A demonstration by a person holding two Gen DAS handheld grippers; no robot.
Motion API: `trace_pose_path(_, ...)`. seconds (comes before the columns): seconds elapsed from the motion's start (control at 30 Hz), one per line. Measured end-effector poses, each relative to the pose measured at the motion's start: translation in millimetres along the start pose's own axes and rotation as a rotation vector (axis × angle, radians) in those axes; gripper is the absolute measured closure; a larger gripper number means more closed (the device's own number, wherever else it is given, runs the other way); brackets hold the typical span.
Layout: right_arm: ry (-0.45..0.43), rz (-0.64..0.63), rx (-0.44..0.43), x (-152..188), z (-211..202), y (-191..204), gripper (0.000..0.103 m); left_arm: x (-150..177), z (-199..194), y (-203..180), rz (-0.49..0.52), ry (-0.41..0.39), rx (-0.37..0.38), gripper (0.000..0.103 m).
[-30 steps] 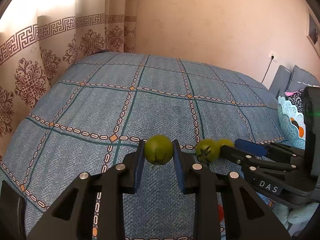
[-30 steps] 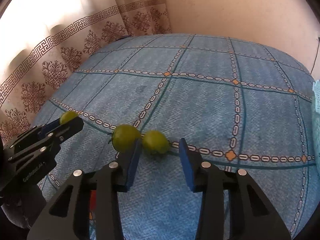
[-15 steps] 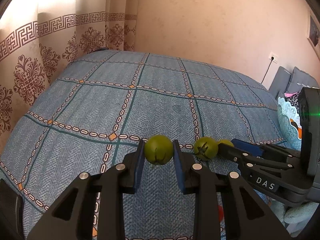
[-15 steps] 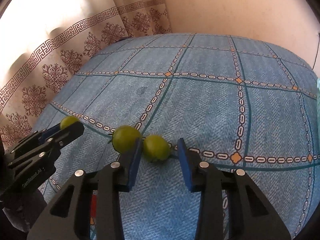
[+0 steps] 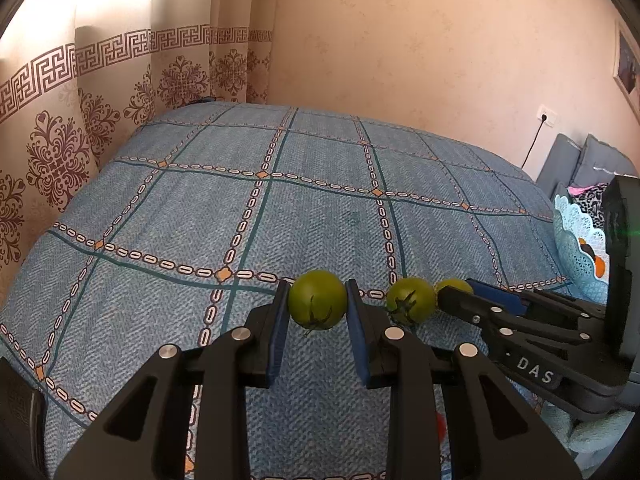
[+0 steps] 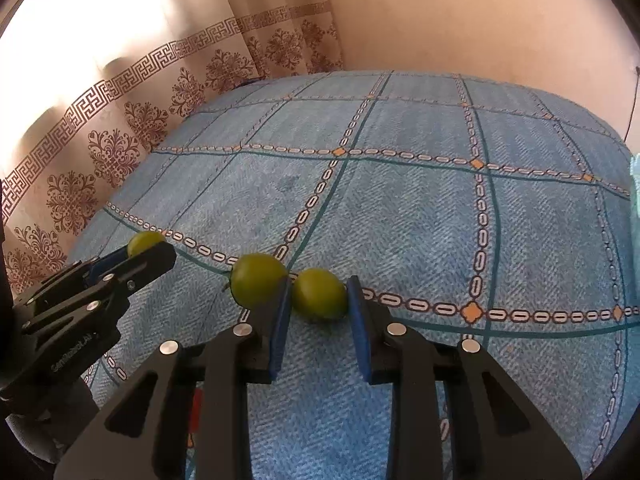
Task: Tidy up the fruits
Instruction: 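Grasp a green tomato with the left tool while the right tool grasps another green tomato, then carry both green tomatoes over the basket and open both tools to drop them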
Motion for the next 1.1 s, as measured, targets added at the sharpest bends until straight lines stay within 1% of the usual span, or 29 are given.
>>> trace_pose_path(0.2,-0.038,0.013,0.020,-2,-15,-5,0.074,0,-2,-2,0.005,-0.010,0.009,0.075)
trace_pose_path(0.4,-0.082,0.035,0.037,0,-37,-13,0.074,0,-7,-8,0.004,-0.022,0.037,0.075)
trace_pose_path(0.7,-0.139,0.076,0.062,4,-69,-29,0.074,1,-13,-19,0.027,-0.027,0.047,0.075)
trace_pose_path(0.9,-0.182,0.111,0.075,7,-93,-43,0.074,-1,-24,-35,0.056,-0.037,0.061,0.075)
trace_pose_path(1.1,-0.231,0.146,0.104,11,-122,-66,0.074,-3,-32,-55,0.086,-0.045,0.085,0.075)
Point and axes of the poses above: each gripper's, at about its wrist camera, not at the fingertips, and z roughly the way its jaws point, y to its left, x to its underside, the point moved 1 cm from there along z, roughly the way its jaws point, and after that the axes turned 4 degrees about x, right-handed, at the moved point
